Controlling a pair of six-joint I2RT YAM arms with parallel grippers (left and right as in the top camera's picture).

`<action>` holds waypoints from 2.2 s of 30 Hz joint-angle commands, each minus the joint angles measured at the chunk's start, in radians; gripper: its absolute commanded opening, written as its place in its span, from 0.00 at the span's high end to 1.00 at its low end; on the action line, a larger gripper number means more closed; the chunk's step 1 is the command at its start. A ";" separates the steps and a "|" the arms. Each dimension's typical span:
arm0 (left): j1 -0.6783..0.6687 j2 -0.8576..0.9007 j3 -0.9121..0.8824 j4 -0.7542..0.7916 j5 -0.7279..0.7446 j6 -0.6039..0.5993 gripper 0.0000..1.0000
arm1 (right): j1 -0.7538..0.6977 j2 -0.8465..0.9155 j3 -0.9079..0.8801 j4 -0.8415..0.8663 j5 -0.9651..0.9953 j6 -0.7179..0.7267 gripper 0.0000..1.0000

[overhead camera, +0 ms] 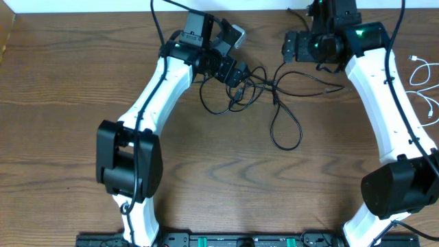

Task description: Untangle cables

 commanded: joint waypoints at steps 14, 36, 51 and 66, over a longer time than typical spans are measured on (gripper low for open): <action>-0.097 0.157 0.014 0.242 -0.079 0.005 0.22 | -0.029 -0.024 0.002 -0.022 0.024 -0.007 0.01; -0.098 0.164 0.008 0.150 -0.105 -0.039 0.75 | -0.028 -0.024 0.001 -0.024 0.044 -0.007 0.01; -0.060 0.005 0.048 0.156 -0.213 -0.243 0.92 | -0.026 -0.024 0.001 -0.022 0.017 -0.010 0.01; 0.000 -0.388 0.053 0.084 -0.113 -0.411 0.93 | -0.028 -0.024 0.001 0.166 -0.678 -0.235 0.01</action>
